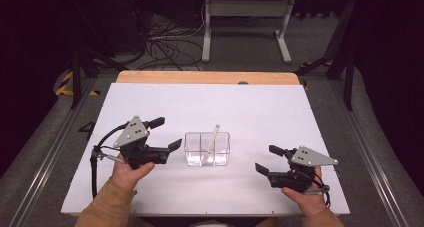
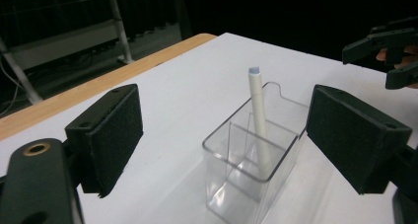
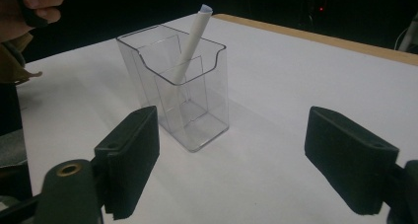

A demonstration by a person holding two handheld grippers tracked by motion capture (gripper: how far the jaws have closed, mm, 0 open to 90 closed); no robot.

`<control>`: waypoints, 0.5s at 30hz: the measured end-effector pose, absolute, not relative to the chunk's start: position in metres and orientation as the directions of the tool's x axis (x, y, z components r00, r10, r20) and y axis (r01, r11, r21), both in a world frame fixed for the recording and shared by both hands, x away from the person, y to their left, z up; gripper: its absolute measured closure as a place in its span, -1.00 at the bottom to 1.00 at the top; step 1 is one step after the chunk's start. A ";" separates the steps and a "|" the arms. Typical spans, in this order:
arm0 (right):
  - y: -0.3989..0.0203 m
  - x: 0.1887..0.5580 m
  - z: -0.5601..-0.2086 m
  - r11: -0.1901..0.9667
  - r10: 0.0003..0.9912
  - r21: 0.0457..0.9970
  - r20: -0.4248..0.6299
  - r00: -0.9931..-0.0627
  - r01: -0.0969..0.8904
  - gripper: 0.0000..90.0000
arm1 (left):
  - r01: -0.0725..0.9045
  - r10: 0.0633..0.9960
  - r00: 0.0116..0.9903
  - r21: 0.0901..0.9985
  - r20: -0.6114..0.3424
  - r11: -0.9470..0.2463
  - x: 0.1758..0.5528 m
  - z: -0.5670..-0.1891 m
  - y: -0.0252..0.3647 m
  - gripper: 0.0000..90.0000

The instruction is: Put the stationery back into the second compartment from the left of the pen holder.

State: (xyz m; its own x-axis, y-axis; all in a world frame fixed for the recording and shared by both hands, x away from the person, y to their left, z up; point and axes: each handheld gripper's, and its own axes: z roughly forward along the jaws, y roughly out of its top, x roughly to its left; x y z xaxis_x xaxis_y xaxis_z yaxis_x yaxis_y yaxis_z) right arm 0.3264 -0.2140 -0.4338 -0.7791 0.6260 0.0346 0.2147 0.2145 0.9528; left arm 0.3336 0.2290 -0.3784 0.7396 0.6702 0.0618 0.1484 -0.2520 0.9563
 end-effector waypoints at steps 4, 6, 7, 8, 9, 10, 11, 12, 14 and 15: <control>-0.214 0.326 -0.434 0.214 0.630 0.955 0.025 -0.777 0.204 -0.54 | 0.164 0.692 0.720 0.954 0.060 -0.253 0.327 -0.386 0.244 -0.67; -0.214 0.326 -0.434 0.214 0.632 0.955 0.025 -0.775 0.205 -0.57 | 0.167 0.702 0.709 0.952 0.066 -0.258 0.325 -0.390 0.249 -0.67; -0.214 0.326 -0.434 0.215 0.634 0.955 0.023 -0.773 0.204 -0.57 | 0.169 0.707 0.703 0.950 0.072 -0.264 0.323 -0.392 0.251 -0.67; -0.214 0.326 -0.434 0.215 0.635 0.955 0.021 -0.772 0.203 -0.58 | 0.169 0.712 0.697 0.947 0.082 -0.274 0.322 -0.396 0.254 -0.67; -0.214 0.326 -0.434 0.217 0.636 0.955 0.019 -0.772 0.203 -0.59 | 0.172 0.716 0.694 0.945 0.084 -0.277 0.320 -0.398 0.256 -0.67; -0.214 0.326 -0.435 0.218 0.637 0.955 0.017 -0.771 0.201 -0.60 | 0.175 0.716 0.694 0.945 0.082 -0.278 0.320 -0.401 0.259 -0.67; -0.214 0.326 -0.435 0.218 0.638 0.955 0.016 -0.770 0.200 -0.60 | 0.181 0.717 0.693 0.944 0.076 -0.276 0.319 -0.403 0.261 -0.67; -0.214 0.326 -0.435 0.219 0.637 0.955 0.015 -0.770 0.200 -0.61 | 0.186 0.719 0.691 0.943 0.073 -0.275 0.319 -0.405 0.263 -0.68; -0.214 0.326 -0.436 0.223 0.637 0.954 0.012 -0.771 0.199 -0.63 | 0.194 0.724 0.686 0.941 0.072 -0.277 0.317 -0.410 0.267 -0.68; -0.215 0.326 -0.436 0.223 0.638 0.954 0.013 -0.770 0.200 -0.63 | 0.201 0.724 0.686 0.939 0.067 -0.278 0.317 -0.412 0.269 -0.68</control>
State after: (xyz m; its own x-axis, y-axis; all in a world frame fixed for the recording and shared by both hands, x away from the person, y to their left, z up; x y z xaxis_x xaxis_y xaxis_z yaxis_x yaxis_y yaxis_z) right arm 0.3258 -0.2146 -0.4359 -0.7698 0.6382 0.0125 0.2005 0.2231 0.9540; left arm 0.3166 0.2688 -0.4122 0.6862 0.7243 0.0669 0.2015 -0.2777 0.9393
